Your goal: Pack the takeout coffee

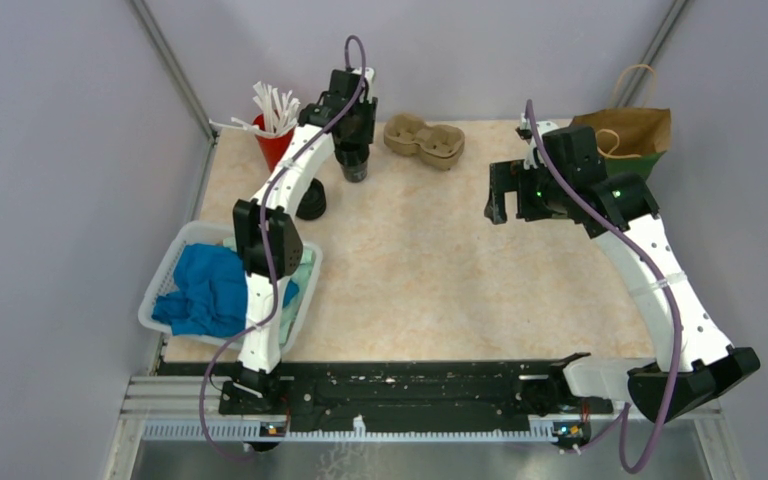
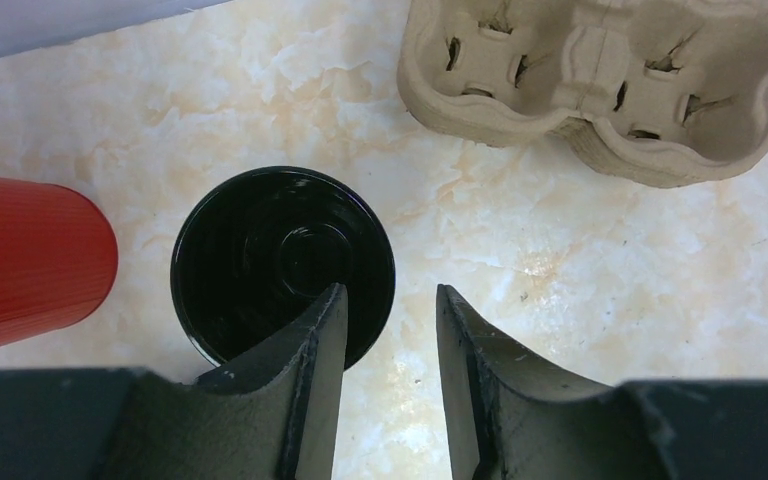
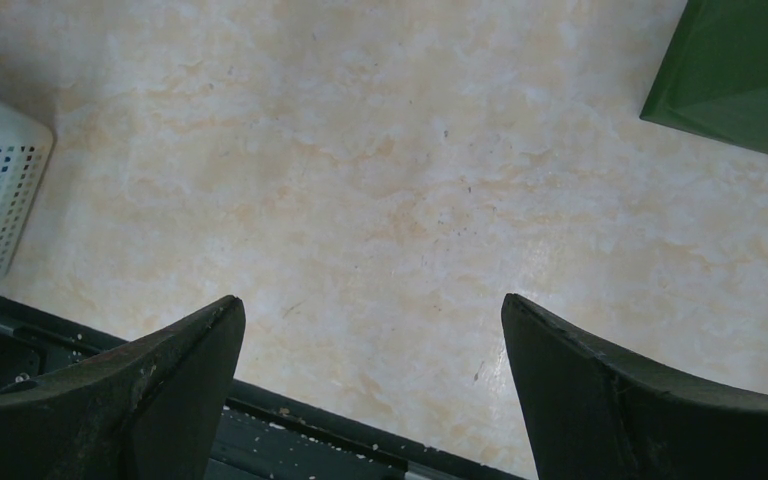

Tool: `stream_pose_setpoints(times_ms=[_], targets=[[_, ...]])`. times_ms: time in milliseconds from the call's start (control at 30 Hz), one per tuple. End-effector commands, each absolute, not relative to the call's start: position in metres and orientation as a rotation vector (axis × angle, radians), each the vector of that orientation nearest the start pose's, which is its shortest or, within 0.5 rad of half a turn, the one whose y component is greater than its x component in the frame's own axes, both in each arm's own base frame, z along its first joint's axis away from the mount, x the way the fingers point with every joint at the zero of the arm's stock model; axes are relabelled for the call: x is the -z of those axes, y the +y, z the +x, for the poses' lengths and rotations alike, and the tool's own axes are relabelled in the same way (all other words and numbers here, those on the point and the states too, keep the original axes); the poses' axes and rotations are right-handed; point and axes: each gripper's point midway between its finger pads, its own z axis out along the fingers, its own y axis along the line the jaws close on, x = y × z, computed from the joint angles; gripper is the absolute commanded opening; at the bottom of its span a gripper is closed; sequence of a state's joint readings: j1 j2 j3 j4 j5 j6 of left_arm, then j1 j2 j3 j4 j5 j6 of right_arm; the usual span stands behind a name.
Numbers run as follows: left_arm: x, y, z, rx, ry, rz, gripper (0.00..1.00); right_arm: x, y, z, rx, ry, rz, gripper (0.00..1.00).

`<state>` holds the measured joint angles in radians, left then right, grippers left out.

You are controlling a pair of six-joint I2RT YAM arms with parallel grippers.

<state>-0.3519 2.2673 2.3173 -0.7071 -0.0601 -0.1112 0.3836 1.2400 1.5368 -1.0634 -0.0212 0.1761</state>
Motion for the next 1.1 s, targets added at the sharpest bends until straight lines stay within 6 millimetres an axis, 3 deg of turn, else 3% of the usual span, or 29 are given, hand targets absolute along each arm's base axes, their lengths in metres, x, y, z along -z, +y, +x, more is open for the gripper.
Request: stream_pose_setpoints(times_ms=[0, 333, 533, 1067], targets=[[-0.208, -0.202, 0.577, 0.253, 2.210, 0.201, 0.45, -0.301, 0.123, 0.280, -0.310, 2.294, -0.251, 0.99], [-0.196, -0.203, 0.583, 0.402, 2.245, 0.128, 0.40, -0.301, 0.124, 0.282, -0.309, 2.298, -0.254, 0.99], [-0.202, -0.203, 0.587, 0.440, 2.222, 0.114, 0.34, -0.301, 0.124, 0.282, -0.307, 2.298, -0.256, 0.99], [-0.193, -0.201, 0.590, 0.442, 2.237, 0.113, 0.29, -0.298, 0.125, 0.282, -0.308, 2.307, -0.258, 0.99]])
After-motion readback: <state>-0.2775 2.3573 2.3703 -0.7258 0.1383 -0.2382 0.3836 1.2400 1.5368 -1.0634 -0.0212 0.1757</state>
